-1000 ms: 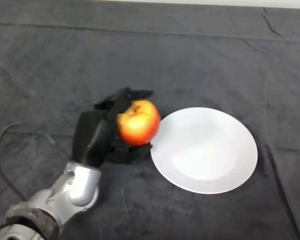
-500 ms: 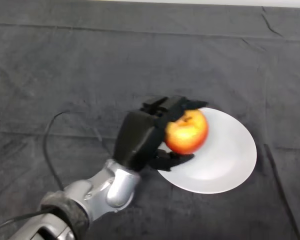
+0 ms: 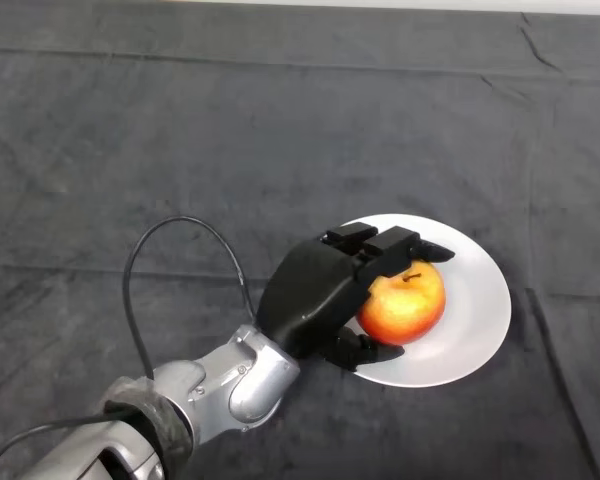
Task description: Move the apple to the plate
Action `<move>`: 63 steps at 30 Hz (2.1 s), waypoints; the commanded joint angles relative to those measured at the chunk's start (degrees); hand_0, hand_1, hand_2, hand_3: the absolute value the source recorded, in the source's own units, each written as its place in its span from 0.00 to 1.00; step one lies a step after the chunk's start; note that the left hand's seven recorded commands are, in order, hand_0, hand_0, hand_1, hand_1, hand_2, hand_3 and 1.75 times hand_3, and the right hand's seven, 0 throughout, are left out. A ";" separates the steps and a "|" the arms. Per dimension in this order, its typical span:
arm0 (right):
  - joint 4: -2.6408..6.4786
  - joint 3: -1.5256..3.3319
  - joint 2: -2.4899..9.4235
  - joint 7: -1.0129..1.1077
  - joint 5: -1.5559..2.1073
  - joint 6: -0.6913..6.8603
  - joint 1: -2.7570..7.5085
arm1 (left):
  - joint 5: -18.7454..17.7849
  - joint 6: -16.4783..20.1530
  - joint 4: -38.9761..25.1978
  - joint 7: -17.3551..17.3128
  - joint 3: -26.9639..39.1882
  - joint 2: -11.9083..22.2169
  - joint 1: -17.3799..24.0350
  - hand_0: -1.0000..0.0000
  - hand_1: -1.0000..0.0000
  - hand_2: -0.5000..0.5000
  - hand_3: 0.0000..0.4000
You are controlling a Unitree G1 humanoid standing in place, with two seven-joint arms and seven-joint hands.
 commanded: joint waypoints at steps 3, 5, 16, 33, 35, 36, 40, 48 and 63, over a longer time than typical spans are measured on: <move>0.67 -0.61 -1.63 0.32 0.46 -0.38 -0.17 | -1.33 1.58 3.39 -2.72 -2.98 1.18 -1.19 1.00 1.00 0.50 0.00; 0.67 -0.61 -1.63 0.32 0.46 -0.38 -0.17 | -1.96 1.61 3.49 -3.21 -3.09 1.56 -1.11 1.00 1.00 0.50 0.00; 0.67 -0.61 -1.63 0.32 0.44 -0.39 -0.17 | -3.47 -3.86 4.80 -2.81 -0.81 9.19 0.84 1.00 1.00 0.50 0.00; 0.76 -0.64 -1.67 0.36 0.44 -0.40 -0.21 | -9.13 -15.24 7.31 3.24 11.25 26.32 8.91 1.00 1.00 0.50 0.00; 0.78 -0.64 -1.67 0.37 0.44 -0.40 -0.21 | -9.82 -15.18 7.86 3.70 12.64 26.70 9.17 1.00 1.00 0.50 0.00; 0.78 -0.64 -1.68 0.37 0.44 -0.40 -0.21 | -10.08 -15.10 8.09 3.94 13.24 26.81 9.29 1.00 1.00 0.50 0.00; 0.80 -0.65 -1.68 0.38 0.44 -0.40 -0.22 | -11.06 -15.30 8.75 4.65 15.51 27.64 10.07 1.00 1.00 0.50 0.00; 0.82 -0.66 -1.69 0.39 0.43 -0.41 -0.23 | -12.88 -16.32 9.67 5.06 19.62 30.02 12.25 1.00 1.00 0.50 0.00; 0.83 -0.67 -1.69 0.40 0.42 -0.41 -0.23 | -17.56 -15.45 11.31 3.81 27.53 33.15 16.82 1.00 1.00 0.50 0.00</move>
